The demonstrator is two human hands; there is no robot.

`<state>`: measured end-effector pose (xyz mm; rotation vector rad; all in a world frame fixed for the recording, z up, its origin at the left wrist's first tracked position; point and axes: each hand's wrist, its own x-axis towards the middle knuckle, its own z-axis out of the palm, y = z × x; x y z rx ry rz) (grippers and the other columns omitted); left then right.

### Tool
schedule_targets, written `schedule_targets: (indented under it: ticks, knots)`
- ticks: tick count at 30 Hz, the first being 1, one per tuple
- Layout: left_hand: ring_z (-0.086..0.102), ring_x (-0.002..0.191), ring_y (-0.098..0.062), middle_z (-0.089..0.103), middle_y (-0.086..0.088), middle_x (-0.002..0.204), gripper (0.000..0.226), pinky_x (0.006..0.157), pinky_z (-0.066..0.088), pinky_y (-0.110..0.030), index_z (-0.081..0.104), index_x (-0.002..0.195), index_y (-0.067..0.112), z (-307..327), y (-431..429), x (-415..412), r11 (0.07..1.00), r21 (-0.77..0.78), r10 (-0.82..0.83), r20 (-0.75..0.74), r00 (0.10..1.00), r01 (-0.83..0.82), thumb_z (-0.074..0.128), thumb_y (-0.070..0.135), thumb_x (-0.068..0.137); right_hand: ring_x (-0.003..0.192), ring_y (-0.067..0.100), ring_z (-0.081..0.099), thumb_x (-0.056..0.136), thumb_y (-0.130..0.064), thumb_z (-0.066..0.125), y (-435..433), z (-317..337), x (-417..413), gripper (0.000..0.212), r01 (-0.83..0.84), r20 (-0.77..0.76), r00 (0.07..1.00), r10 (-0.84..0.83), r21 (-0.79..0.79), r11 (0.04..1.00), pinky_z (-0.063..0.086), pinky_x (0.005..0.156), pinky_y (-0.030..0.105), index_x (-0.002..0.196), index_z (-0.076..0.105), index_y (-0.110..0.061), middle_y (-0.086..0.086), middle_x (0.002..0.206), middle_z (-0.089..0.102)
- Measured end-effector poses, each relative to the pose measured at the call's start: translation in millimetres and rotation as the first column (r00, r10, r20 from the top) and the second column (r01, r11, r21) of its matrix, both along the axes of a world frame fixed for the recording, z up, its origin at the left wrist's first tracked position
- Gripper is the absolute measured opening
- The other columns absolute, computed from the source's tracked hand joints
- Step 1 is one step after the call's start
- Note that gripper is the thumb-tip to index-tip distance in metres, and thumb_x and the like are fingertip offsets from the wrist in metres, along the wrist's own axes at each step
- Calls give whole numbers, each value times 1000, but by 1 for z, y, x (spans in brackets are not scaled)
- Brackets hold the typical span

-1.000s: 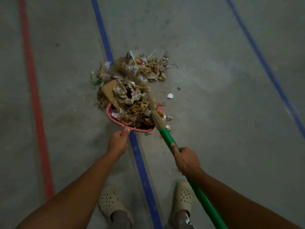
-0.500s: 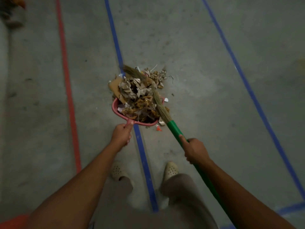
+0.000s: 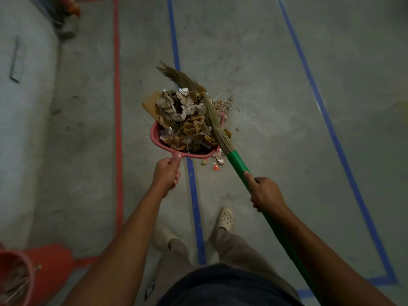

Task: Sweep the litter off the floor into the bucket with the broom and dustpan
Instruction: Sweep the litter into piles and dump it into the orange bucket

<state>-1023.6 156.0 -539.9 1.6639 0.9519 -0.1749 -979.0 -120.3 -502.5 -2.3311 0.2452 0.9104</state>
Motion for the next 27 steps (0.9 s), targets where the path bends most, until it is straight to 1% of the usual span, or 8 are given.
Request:
schedule_targets:
  ticks: [3, 9, 16, 19, 22, 24, 27]
  knots:
    - [40, 38, -13, 49, -4, 54, 60, 36, 30, -22, 54, 78, 11, 13, 4, -20, 1000, -3, 23, 27, 999, -23, 50, 69, 94, 53, 19, 63, 101, -60, 40, 7, 13, -12, 51, -35, 18, 999, 35, -7, 999, 54, 49, 28, 89, 61, -15, 9, 72, 67]
    - [40, 38, -12, 50, -5, 57, 57, 36, 29, -20, 53, 79, 13, 29, 28, -72, 997, -14, 71, 73, 995, -70, 50, 67, 94, 55, 17, 60, 101, -59, 40, 37, 29, -53, 54, -69, 36, 997, 68, 16, 998, 49, 47, 26, 97, 63, -11, 9, 75, 66]
    - [41, 38, -12, 51, -3, 57, 58, 37, 30, -22, 51, 78, 14, 42, 71, -173, 994, 12, 109, 101, 989, -111, 49, 70, 93, 56, 17, 59, 102, -57, 40, 79, 44, -133, 50, -139, 24, 990, 138, 72, 988, 48, 48, 26, 99, 60, -12, 10, 77, 65]
    - [41, 40, -13, 51, -5, 58, 56, 38, 31, -23, 52, 80, 14, 48, 89, -222, 987, 29, 156, 113, 981, -160, 49, 67, 95, 56, 17, 60, 101, -58, 40, 97, 48, -167, 50, -185, 23, 983, 184, 99, 978, 48, 50, 27, 98, 61, -12, 10, 77, 65]
    - [40, 40, -13, 50, -6, 58, 55, 38, 31, -23, 51, 80, 13, 54, 104, -268, 975, 20, 219, 127, 967, -223, 49, 66, 96, 56, 17, 60, 101, -58, 39, 119, 51, -195, 48, -250, 22, 968, 250, 124, 960, 50, 51, 27, 91, 59, -15, 11, 77, 65]
    - [40, 39, -14, 49, -5, 56, 57, 37, 29, -22, 49, 75, 13, 57, 113, -296, 958, 17, 283, 131, 950, -287, 49, 66, 95, 56, 18, 60, 101, -57, 39, 135, 52, -209, 47, -307, 27, 952, 306, 122, 944, 52, 51, 28, 89, 59, -17, 11, 76, 66]
    - [40, 39, -14, 48, -3, 53, 55, 36, 29, -22, 46, 70, 15, 58, 124, -334, 923, 36, 375, 129, 918, -383, 50, 64, 96, 54, 19, 61, 101, -57, 40, 162, 54, -221, 51, -409, 40, 913, 407, 88, 908, 53, 51, 28, 92, 61, -12, 12, 76, 67]
